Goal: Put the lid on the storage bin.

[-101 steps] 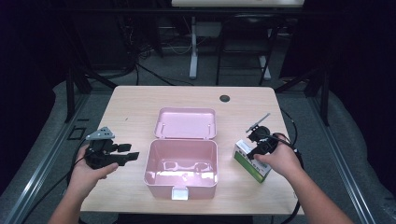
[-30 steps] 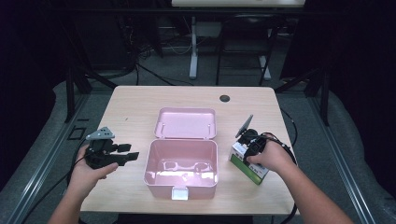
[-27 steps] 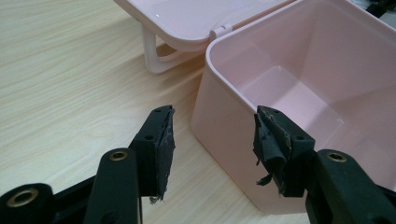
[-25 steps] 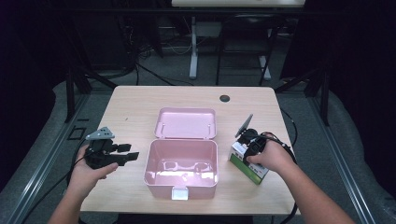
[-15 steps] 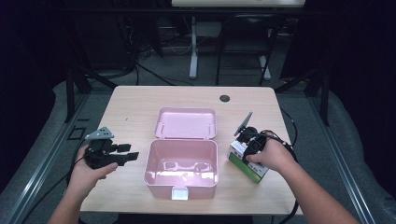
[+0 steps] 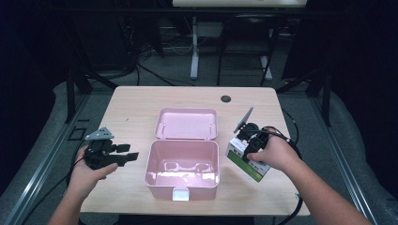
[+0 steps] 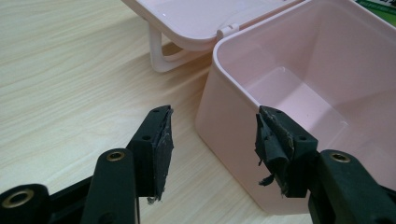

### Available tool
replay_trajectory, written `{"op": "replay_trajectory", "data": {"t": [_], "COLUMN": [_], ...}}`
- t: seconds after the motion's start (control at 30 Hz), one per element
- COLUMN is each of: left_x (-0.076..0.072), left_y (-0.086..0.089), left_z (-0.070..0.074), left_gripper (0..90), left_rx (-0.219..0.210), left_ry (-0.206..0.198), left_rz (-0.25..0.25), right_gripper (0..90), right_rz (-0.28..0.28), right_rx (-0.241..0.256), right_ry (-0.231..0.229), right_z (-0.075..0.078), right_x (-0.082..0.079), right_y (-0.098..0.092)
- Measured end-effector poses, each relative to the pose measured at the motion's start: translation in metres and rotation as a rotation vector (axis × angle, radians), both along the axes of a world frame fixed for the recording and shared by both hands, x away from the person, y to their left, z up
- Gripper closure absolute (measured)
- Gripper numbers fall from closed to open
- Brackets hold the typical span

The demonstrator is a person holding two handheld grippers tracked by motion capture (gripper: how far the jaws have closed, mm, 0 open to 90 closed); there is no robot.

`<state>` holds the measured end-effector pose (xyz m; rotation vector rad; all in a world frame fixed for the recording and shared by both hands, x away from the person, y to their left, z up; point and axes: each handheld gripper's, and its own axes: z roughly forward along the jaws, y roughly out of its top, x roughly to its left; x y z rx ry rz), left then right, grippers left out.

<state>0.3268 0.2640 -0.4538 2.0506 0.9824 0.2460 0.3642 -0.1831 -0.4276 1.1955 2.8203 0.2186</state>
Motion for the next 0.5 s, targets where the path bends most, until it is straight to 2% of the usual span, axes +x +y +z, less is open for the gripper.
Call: {"op": "replay_trajectory", "data": {"t": [0.17, 0.5], "left_x": [0.000, 0.000], "left_y": [0.000, 0.001], "left_z": [0.001, 0.001], "left_gripper": [46.0, 46.0], "left_rx": [0.003, 0.006], "left_ry": [0.003, 0.005], "left_rz": [0.000, -0.007], "right_gripper": [61.6, 61.6], "right_rz": [0.008, 0.013], "right_rx": [-0.011, 0.019], "right_ry": [0.003, 0.012], "right_z": [0.007, 0.021], "right_x": [-0.003, -0.004], "right_y": [0.004, 0.006]}}
